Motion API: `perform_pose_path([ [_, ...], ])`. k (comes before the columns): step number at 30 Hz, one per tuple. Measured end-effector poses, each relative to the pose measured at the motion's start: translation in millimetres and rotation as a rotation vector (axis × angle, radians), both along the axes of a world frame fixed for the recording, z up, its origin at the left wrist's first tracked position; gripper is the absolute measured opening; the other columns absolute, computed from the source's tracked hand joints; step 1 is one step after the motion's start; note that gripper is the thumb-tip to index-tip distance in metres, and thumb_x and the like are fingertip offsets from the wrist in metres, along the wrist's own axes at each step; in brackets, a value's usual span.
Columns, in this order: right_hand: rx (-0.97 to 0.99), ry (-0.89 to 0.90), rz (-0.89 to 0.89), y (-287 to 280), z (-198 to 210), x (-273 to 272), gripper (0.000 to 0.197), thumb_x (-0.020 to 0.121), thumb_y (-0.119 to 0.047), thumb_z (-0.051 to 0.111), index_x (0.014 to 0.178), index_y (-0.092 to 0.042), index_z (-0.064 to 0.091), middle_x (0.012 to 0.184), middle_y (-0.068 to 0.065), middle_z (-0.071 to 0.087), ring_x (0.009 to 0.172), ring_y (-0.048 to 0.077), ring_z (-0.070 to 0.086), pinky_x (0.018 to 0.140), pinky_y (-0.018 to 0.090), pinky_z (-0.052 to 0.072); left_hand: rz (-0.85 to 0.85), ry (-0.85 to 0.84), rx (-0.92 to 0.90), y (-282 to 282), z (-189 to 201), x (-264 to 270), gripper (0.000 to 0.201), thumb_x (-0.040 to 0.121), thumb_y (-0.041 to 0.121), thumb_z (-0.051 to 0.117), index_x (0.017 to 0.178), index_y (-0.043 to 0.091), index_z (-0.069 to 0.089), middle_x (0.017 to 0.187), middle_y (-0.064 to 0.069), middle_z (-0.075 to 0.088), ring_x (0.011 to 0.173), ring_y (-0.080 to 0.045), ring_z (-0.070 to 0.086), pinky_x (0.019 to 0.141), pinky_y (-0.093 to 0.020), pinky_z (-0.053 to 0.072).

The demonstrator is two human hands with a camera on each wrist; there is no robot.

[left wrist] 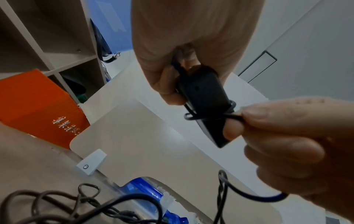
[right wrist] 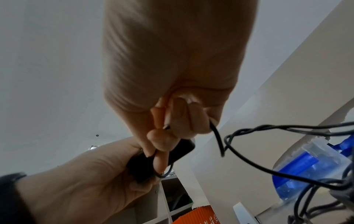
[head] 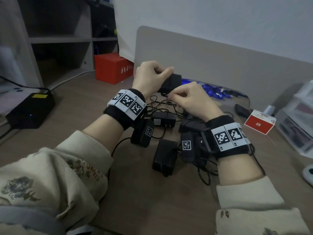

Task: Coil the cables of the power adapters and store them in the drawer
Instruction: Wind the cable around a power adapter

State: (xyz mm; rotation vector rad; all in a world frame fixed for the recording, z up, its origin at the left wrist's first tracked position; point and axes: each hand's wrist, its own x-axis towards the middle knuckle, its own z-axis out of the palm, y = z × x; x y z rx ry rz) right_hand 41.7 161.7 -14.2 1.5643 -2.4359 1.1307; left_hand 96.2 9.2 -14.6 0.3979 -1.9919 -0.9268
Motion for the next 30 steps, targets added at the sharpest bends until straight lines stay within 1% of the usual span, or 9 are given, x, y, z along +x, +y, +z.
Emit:
perform_pose_path([
  [3,-0.043,-0.022,-0.032,0,-1,0,0.014,0.088,-0.02,0.07,0.075,-0.016,0.074,0.067,0.0,0.068,0.061,0.003,0.057,0.061,0.013,0.041,-0.016,-0.018,-0.04,-2,1,2,0.032,0.083,0.044,0.073,0.065,0.02,0.065,0.064,0.011,0.061,0.064,-0.005,0.056,0.059,-0.018,0.044],
  [7,-0.125,-0.045,-0.068,3,1,-5,0.018,0.083,-0.025,0.076,0.067,-0.017,0.071,0.06,-0.002,0.061,0.055,0.003,0.048,0.059,0.019,0.038,-0.065,-0.1,-0.126,-6,1,6,0.025,0.08,0.044,0.076,0.073,0.02,0.073,0.068,0.012,0.064,0.065,-0.001,0.058,0.058,-0.013,0.043],
  [10,-0.166,-0.069,-0.058,6,3,-7,0.019,0.08,-0.028,0.079,0.067,-0.016,0.071,0.06,0.007,0.054,0.055,0.009,0.041,0.058,0.026,0.034,-0.153,-0.151,-0.161,-9,3,11,0.026,0.08,0.043,0.078,0.075,0.018,0.074,0.067,0.011,0.065,0.059,0.005,0.056,0.054,-0.007,0.039],
  [12,-0.208,-0.091,-0.051,10,4,-8,0.024,0.079,-0.029,0.079,0.069,-0.009,0.07,0.059,0.009,0.045,0.054,0.012,0.034,0.057,0.028,0.028,-0.238,-0.184,-0.174,-9,5,13,0.027,0.08,0.041,0.078,0.074,0.015,0.074,0.068,0.009,0.067,0.056,0.005,0.056,0.054,-0.009,0.042],
  [16,-0.243,-0.142,-0.029,14,6,-8,0.035,0.078,-0.031,0.079,0.075,0.002,0.066,0.061,0.012,0.045,0.058,0.02,0.034,0.056,0.028,0.028,-0.402,-0.197,-0.161,-7,5,17,0.026,0.085,0.034,0.075,0.069,0.014,0.07,0.063,0.005,0.064,0.054,0.001,0.052,0.054,-0.014,0.042],
  [22,-0.259,-0.205,-0.016,14,5,-9,0.03,0.076,-0.023,0.08,0.069,-0.005,0.057,0.05,-0.004,0.041,0.043,0.001,0.03,0.045,0.015,0.024,-0.541,-0.23,-0.138,-6,6,20,0.033,0.093,0.029,0.067,0.069,0.006,0.067,0.064,-0.005,0.058,0.058,-0.01,0.048,0.053,-0.022,0.036],
  [25,-0.313,-0.264,0.037,14,1,-12,0.03,0.082,-0.022,0.076,0.078,0.004,0.061,0.055,0.0,0.047,0.048,0.005,0.035,0.049,0.019,0.027,-0.589,-0.226,-0.083,-5,4,22,0.033,0.096,0.025,0.063,0.07,0.003,0.064,0.062,-0.006,0.052,0.053,-0.008,0.044,0.05,-0.02,0.034],
  [27,-0.355,-0.312,0.1,14,-2,-16,0.027,0.083,-0.028,0.074,0.079,-0.005,0.061,0.058,0.0,0.05,0.052,0.009,0.038,0.052,0.022,0.029,-0.615,-0.216,-0.022,-7,2,22,0.036,0.097,0.023,0.062,0.074,-0.004,0.062,0.062,-0.007,0.05,0.052,-0.009,0.044,0.05,-0.022,0.033],
  [30,-0.386,-0.363,0.169,14,-4,-19,0.032,0.079,-0.043,0.075,0.078,-0.016,0.056,0.055,-0.007,0.05,0.053,0.008,0.039,0.053,0.019,0.032,-0.666,-0.214,0.037,-8,1,22,0.034,0.098,0.021,0.059,0.067,0.007,0.058,0.055,0.005,0.05,0.049,-0.006,0.043,0.049,-0.02,0.033],
])
